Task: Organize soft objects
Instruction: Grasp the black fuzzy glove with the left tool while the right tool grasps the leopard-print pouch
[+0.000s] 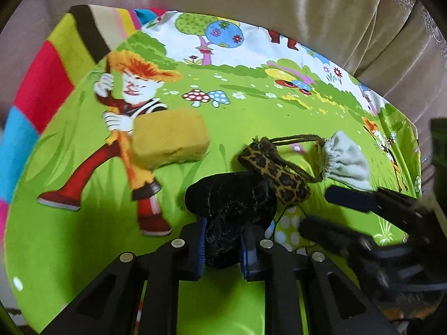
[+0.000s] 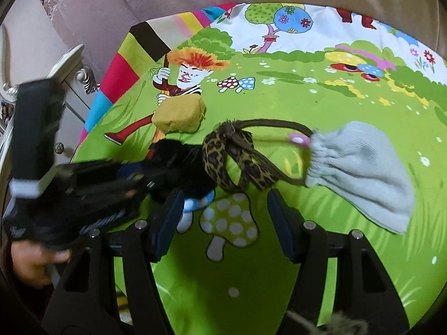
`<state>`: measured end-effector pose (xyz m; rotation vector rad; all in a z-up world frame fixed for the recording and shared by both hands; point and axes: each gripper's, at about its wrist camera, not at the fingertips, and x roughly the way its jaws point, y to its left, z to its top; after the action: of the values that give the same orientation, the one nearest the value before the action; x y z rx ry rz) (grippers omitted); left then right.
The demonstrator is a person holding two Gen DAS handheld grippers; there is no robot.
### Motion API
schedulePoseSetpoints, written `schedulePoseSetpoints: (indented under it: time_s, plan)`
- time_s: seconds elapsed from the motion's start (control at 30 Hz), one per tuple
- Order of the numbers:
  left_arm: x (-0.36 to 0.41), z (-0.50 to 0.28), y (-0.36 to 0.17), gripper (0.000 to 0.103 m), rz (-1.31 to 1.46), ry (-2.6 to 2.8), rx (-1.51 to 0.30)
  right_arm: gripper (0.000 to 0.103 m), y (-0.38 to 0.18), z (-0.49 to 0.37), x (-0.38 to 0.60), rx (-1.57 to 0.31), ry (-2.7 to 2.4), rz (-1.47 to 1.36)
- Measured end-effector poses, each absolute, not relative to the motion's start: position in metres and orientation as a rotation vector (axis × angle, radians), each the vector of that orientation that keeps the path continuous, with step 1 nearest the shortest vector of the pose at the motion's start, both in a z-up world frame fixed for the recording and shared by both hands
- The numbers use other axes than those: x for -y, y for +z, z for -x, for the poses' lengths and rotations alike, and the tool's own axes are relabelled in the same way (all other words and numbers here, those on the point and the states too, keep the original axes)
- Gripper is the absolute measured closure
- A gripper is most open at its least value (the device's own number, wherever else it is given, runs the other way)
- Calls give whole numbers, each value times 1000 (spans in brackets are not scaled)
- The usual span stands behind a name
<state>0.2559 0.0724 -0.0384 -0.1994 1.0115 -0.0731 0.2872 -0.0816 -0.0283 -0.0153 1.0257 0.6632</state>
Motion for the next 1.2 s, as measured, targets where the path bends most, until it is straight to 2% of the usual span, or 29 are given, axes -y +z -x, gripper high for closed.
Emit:
schedulePoseSetpoints:
  time_s: [0.53, 0.63, 0.67, 0.73, 1.2]
  plan:
    - [-102, -192, -14, 84, 339, 11, -907, 38, -50, -317, 43, -999, 597, 151]
    - [-101, -191, -13, 84, 345, 12, -898, 58, -52, -318, 36, -975, 567, 224]
    - [-101, -190, -13, 84, 340, 11, -897, 68, -52, -319, 36, -968, 556, 227]
    - [-99, -190, -11, 84, 333, 10, -890, 76, -51, -320, 39, -973, 561, 210]
    - [-81, -165, 9, 84, 324, 7, -850, 78, 0, -249, 64, -883, 597, 199]
